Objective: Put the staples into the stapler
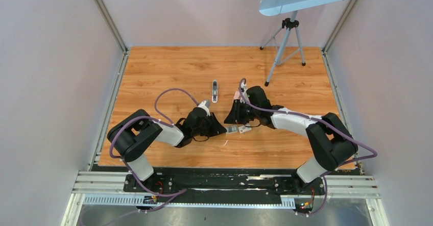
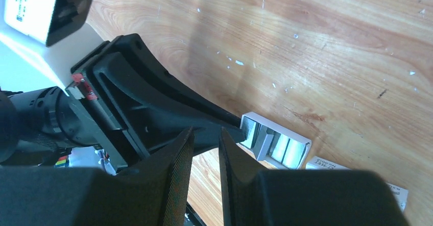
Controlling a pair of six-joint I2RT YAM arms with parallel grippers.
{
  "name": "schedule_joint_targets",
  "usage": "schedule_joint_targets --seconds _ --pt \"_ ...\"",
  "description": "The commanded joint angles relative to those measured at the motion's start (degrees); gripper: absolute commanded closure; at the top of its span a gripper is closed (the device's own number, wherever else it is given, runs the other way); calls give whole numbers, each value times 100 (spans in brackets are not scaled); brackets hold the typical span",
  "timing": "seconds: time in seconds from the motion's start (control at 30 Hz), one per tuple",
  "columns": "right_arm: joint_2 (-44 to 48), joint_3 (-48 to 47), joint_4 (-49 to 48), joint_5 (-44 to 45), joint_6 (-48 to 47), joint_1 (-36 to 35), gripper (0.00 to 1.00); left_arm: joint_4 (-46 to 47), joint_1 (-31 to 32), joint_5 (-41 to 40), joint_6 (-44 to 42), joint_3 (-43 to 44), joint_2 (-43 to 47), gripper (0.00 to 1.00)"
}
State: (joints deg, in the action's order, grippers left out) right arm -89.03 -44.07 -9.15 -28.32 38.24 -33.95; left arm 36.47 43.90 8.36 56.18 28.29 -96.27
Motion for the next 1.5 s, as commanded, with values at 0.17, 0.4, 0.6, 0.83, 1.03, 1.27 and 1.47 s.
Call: schedule_joint_targets --seconds 0.17,0.4,0.6,0.83,1.03,1.27,1.47 --pt "101 -80 677 513 -410 23 72 -257 -18 -105 -97 -14 88 85" --pt "113 -575 1636 1326 -870 -285 72 -423 -16 -142 -155 0 424 75" --pt "9 -931 2215 2043 -1099 -624 71 -1027 -18 -404 -434 90 1038 67" --pt "-275 -1312 2700 2629 -1222 -1018 69 -1669 -21 -1171 -738 -214 2023 63" --pt "-490 -1450 2831 2790 -1226 -1184 67 -2343 -22 -1973 -1030 -493 3094 57" --pt "-644 -1489 2806 2823 -1222 -1282 67 -2992 -22 -2485 -1305 -544 3956 55" --pt "-817 -1556 2779 2829 -1252 -1326 67 -3087 -22 -2585 -1305 -622 4153 54"
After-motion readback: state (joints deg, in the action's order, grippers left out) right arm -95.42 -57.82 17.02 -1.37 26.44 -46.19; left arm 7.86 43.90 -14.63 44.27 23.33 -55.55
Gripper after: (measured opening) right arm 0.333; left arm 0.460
